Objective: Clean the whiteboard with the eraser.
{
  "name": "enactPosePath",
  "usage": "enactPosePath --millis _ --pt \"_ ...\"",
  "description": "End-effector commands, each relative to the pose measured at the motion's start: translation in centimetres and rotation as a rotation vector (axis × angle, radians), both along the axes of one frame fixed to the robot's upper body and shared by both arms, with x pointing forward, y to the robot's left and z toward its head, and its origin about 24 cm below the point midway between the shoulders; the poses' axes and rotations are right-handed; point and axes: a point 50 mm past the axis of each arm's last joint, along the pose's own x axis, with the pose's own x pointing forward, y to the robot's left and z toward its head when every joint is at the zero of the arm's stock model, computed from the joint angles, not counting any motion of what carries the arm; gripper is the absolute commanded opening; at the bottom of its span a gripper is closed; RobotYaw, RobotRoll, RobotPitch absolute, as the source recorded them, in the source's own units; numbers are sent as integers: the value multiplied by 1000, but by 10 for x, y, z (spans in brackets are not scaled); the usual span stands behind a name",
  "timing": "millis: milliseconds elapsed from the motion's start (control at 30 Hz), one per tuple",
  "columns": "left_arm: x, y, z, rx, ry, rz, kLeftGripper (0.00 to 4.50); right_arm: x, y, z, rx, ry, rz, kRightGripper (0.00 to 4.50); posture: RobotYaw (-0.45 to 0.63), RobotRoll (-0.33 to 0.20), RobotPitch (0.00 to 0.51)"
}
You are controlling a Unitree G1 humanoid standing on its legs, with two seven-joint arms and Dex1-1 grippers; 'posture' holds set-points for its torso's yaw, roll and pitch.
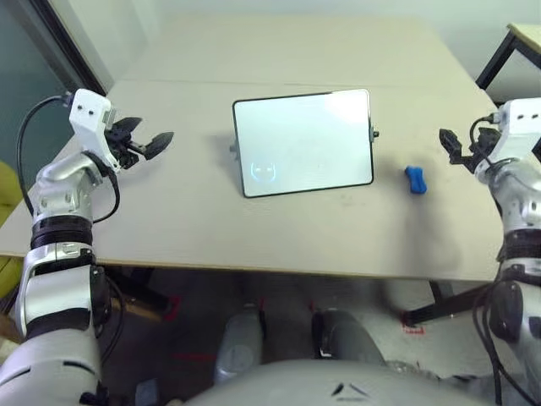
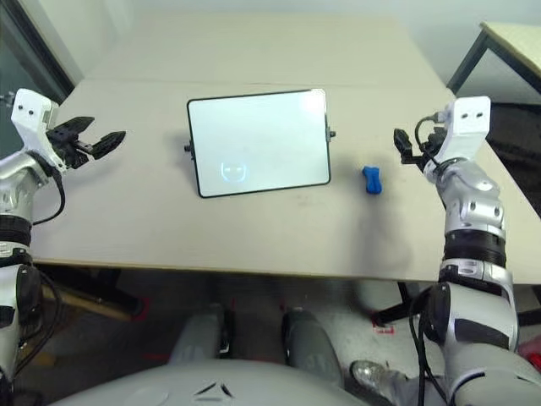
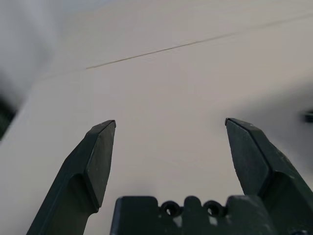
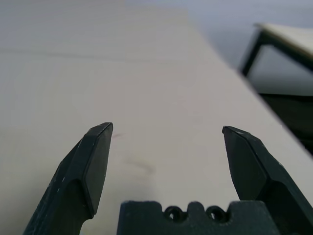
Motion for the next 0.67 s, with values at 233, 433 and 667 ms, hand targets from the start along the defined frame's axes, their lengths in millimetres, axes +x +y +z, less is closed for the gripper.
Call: enactPosePath --millis 233,433,667 --pt "-6 7 -32 -23 -37 302 4500 0 4 -23 42 -75 -146 4469 153 0 70" --pt "-4 8 -29 -54 -71 370 4500 -1 1 -26 36 -63 -153 4469 143 0 72" --pt "-6 3 -43 -87 -67 440 4500 -4 0 -30 49 -64 -150 4469 129 0 68"
